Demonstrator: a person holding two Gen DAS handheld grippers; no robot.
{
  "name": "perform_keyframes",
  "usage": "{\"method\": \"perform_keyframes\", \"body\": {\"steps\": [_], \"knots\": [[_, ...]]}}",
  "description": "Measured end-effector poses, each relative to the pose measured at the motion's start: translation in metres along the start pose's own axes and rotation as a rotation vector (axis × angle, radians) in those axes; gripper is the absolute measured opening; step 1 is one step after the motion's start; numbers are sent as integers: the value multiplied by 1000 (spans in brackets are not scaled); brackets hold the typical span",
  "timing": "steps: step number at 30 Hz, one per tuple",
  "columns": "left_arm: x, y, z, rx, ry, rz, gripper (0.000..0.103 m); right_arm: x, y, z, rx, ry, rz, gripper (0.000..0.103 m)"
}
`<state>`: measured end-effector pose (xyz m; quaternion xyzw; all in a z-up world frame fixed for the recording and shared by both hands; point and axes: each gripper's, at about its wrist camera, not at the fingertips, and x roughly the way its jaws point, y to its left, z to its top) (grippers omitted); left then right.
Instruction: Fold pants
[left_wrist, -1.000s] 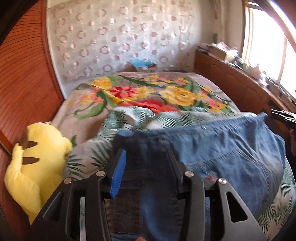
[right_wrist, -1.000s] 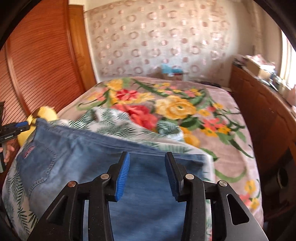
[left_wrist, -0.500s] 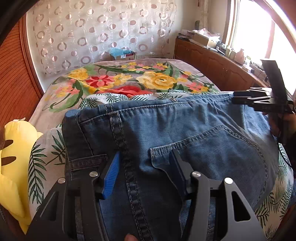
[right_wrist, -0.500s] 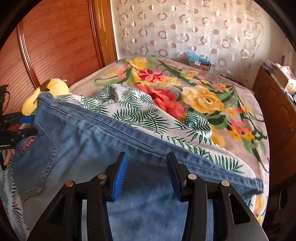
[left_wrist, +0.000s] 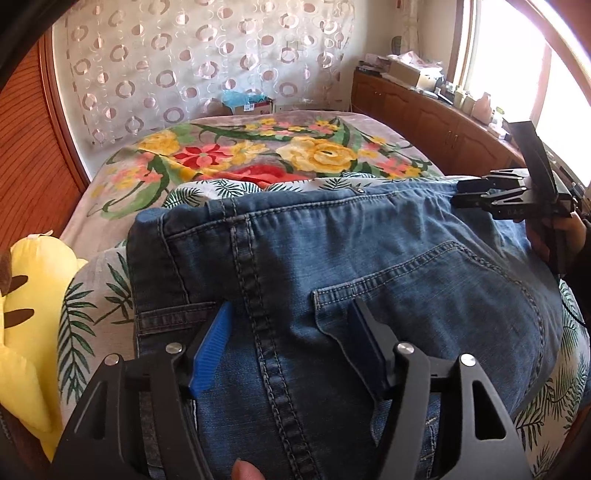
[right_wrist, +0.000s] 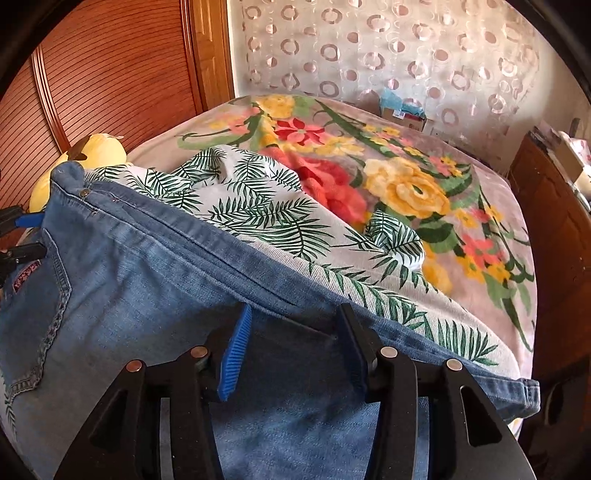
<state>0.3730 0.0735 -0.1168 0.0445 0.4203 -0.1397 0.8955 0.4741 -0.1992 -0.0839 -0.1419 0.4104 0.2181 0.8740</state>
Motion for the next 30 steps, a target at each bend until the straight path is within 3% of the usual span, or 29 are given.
{"method": "perform_keyframes", "body": {"steps": [6, 9, 12, 13, 14, 18, 26, 30], "knots": [[-11, 1, 0, 14, -17, 13, 66, 0, 5, -4, -24, 15, 13, 50], [-22, 4, 2, 2, -47, -28, 67, -4, 6, -7, -50, 32, 16, 48], [-30, 6, 6, -7, -77, -34, 74, -7, 10, -8, -74, 45, 24, 24], [-32, 7, 7, -13, -81, -46, 76, -9, 12, -7, -89, 49, 15, 8], [-32, 8, 8, -19, -81, -53, 77, -10, 14, -8, -106, 55, 3, 5], [-33, 9, 10, -22, -89, -28, 78, -17, 19, -9, -136, 50, -4, 2], [-33, 16, 5, -43, -84, -4, 79, -48, 14, 1, -49, -109, -87, 2], [-36, 20, 2, -48, -85, 14, 79, -38, 21, -3, -10, -81, -151, 2]]}}
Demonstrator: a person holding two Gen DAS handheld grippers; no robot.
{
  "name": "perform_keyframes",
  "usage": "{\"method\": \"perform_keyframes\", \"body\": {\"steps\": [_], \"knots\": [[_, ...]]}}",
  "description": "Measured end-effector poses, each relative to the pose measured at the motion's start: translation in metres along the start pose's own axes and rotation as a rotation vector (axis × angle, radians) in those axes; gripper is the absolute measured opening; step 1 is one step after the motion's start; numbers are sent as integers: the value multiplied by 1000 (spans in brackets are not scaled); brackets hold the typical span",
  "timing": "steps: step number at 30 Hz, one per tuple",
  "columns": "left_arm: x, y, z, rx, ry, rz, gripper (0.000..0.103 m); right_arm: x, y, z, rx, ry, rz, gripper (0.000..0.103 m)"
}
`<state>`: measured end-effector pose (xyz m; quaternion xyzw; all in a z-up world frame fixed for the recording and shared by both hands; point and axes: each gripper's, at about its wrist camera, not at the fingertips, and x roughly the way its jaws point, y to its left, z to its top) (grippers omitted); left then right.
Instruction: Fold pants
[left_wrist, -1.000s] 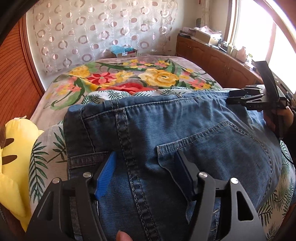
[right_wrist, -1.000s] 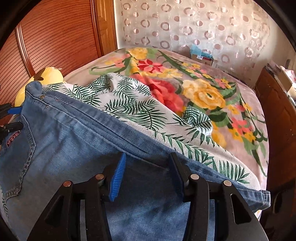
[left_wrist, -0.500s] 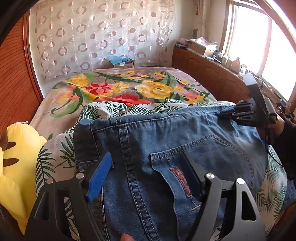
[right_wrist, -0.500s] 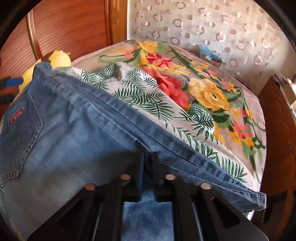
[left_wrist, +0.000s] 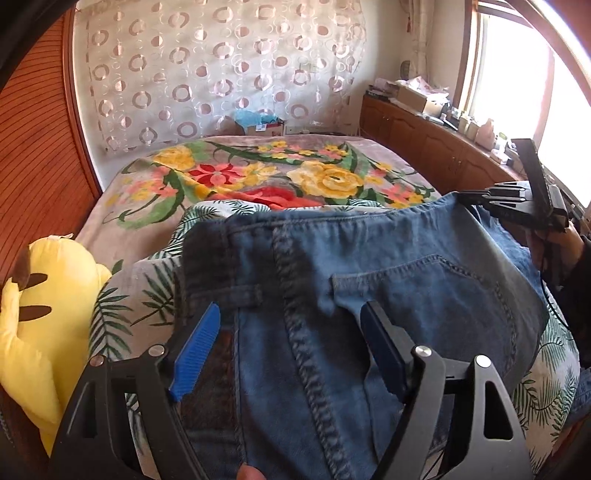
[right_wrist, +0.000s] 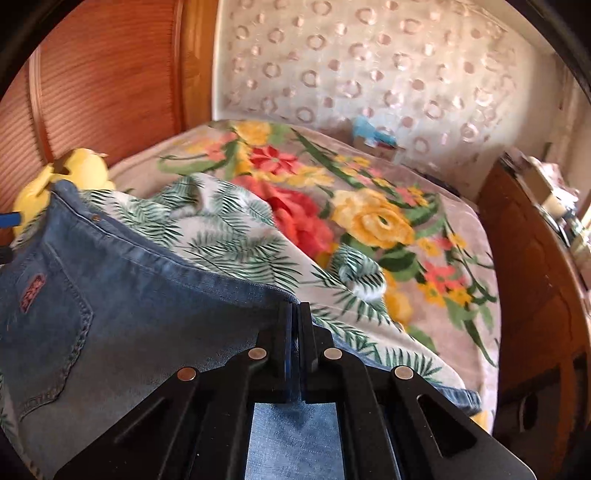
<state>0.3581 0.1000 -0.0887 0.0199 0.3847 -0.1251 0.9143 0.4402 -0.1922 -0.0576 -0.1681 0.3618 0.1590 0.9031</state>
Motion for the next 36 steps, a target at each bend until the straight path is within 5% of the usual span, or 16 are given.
{"method": "perform_keyframes", "body": {"steps": [7, 11, 21, 29, 36], "knots": [[-10, 4, -21, 12, 39, 49, 79, -21, 6, -26, 63, 6, 53, 9], [-23, 10, -41, -17, 54, 55, 79, -66, -3, -56, 107, -35, 89, 34], [-40, 30, -82, -102, 87, 55, 78, -156, 3, -145, 174, -65, 173, 36], [-33, 31, -94, -98, 122, 67, 74, -157, 32, -184, 172, -7, 217, 36], [-26, 37, -95, -115, 125, 33, 60, -138, 56, -166, 67, -3, 159, 46]]}}
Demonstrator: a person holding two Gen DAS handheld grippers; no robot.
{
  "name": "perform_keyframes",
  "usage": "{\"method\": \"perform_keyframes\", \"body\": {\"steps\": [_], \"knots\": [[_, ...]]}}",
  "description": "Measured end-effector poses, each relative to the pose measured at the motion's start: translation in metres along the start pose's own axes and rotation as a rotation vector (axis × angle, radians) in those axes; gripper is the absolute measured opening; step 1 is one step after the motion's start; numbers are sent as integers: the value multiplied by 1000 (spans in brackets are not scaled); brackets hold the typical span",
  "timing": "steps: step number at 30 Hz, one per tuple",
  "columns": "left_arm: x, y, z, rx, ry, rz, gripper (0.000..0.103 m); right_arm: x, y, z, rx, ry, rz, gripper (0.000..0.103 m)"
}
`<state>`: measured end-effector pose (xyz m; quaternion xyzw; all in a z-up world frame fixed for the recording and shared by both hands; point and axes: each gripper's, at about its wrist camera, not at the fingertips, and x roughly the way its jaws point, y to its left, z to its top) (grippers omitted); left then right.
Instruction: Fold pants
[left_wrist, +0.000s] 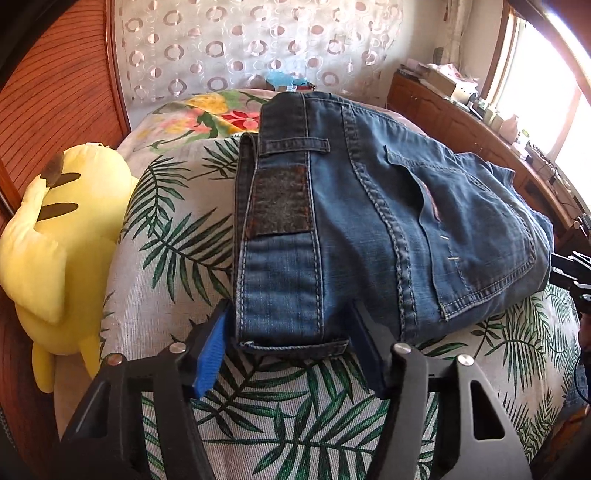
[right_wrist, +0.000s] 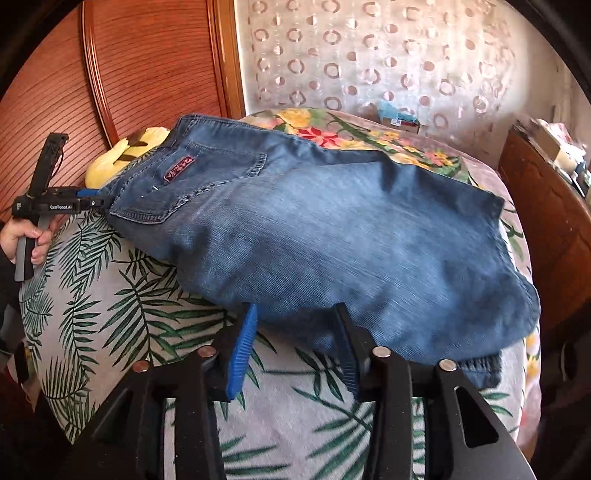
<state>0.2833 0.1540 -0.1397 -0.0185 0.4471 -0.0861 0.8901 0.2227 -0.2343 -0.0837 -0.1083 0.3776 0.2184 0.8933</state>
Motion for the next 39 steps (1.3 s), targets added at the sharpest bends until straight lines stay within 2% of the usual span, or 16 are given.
{"method": "perform_keyframes", "body": {"steps": [2, 9, 10, 11, 12, 14, 18, 25, 28, 31, 34, 39], "knots": [[0, 2, 1, 2, -8, 3, 50, 4, 5, 3, -48, -6, -35, 48], [-8, -10, 0, 61, -39, 2, 25, 28, 20, 7, -154, 23, -90, 48], [-10, -13, 0, 74, -51, 7, 22, 31, 22, 8, -164, 28, -101, 47], [-13, -15, 0, 86, -61, 9, 18, 31, 23, 7, -176, 28, -119, 33], [-16, -16, 1, 95, -69, 7, 18, 33, 25, 8, -188, 30, -124, 25], [-24, -17, 3, 95, -85, 11, 16, 33, 28, 10, -202, 29, -131, 3], [-43, -17, 10, 97, -131, 19, 13, 19, 31, 16, -235, -10, -137, 1], [-91, -18, 20, 92, -227, 6, 12, -30, 12, 39, -118, -138, -95, 1], [-105, -16, 20, 89, -250, 4, 12, -42, 10, 44, -100, -167, -83, 1], [-95, -11, 18, 82, -218, 22, 12, -35, 12, 43, -81, -165, -83, 1], [-73, -6, 13, 72, -165, 35, 12, -9, 14, 38, -52, -117, -77, 1], [-57, -6, 3, 72, -130, 43, 12, 4, 9, 32, 26, -75, -19, 2]]}}
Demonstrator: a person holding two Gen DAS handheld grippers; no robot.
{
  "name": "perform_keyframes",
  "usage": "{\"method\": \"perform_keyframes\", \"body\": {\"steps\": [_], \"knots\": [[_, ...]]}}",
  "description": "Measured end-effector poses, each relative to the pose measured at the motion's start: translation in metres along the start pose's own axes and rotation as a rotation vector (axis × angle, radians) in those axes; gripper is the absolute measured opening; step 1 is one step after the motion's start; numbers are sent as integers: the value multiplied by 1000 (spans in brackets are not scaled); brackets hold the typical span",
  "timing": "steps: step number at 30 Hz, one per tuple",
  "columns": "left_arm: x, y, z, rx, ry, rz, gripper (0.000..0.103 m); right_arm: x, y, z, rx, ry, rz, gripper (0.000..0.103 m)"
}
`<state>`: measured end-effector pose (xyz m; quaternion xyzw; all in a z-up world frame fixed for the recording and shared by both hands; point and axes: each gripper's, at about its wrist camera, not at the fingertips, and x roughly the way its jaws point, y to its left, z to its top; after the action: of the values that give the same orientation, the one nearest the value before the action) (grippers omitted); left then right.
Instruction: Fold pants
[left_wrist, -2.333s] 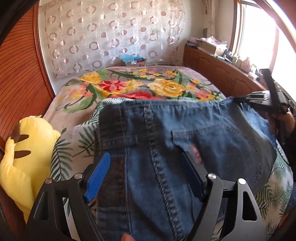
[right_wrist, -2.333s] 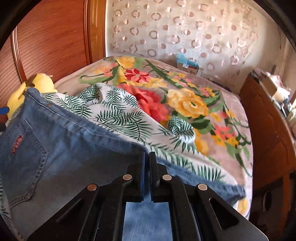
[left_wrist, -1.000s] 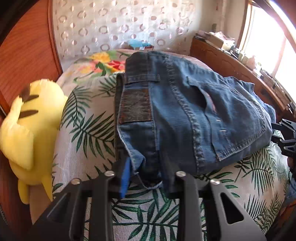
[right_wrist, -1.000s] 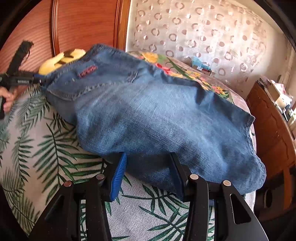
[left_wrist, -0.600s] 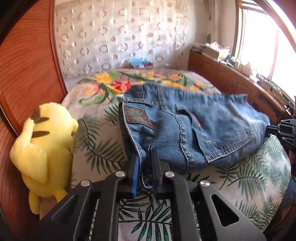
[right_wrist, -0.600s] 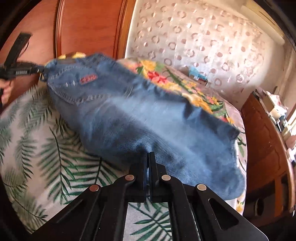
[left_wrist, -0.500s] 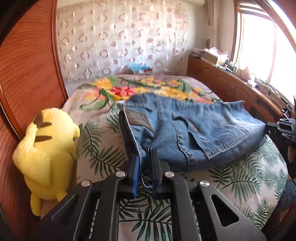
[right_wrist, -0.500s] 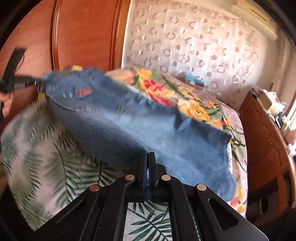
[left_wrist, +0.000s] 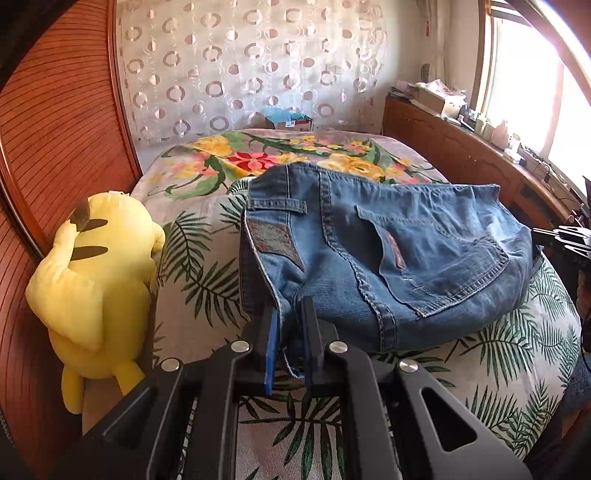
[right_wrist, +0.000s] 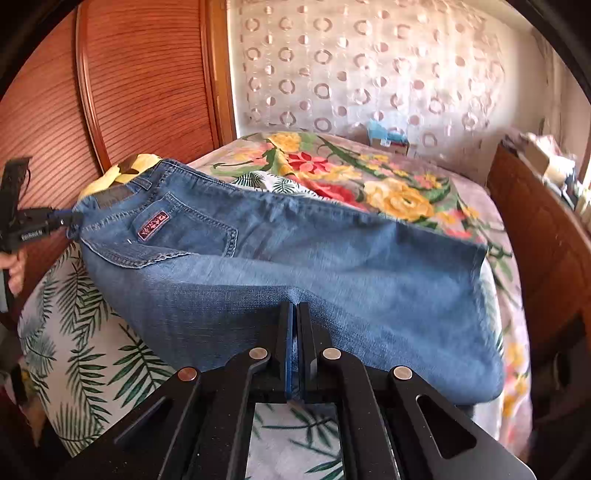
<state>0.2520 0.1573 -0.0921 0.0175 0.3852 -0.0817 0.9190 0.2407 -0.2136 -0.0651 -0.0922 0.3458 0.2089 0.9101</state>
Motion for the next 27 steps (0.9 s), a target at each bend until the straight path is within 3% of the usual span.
{"method": "perform_keyframes", "body": {"steps": [3, 5, 7, 12, 16, 21, 27], "knots": [[-1, -1, -3, 9, 1, -3, 12, -15, -1, -9, 18, -22, 10, 12], [-3, -3, -3, 12, 0, -6, 12, -30, -4, -16, 27, -30, 36, 41], [-4, -4, -3, 15, -2, -4, 12, -41, -2, -28, 35, -32, 58, 50], [-3, -5, -3, 17, -3, -3, 12, -53, 8, -53, 32, 11, 138, 50], [-4, -4, -3, 13, -4, -4, 12, -35, 18, -59, 16, 66, 180, 50], [-4, -4, -2, 14, -1, -3, 12, -2, 24, -51, 3, 133, 174, 50], [-4, -2, 1, 16, -4, -4, 12, 19, 28, -34, -31, 146, 133, 50]]}}
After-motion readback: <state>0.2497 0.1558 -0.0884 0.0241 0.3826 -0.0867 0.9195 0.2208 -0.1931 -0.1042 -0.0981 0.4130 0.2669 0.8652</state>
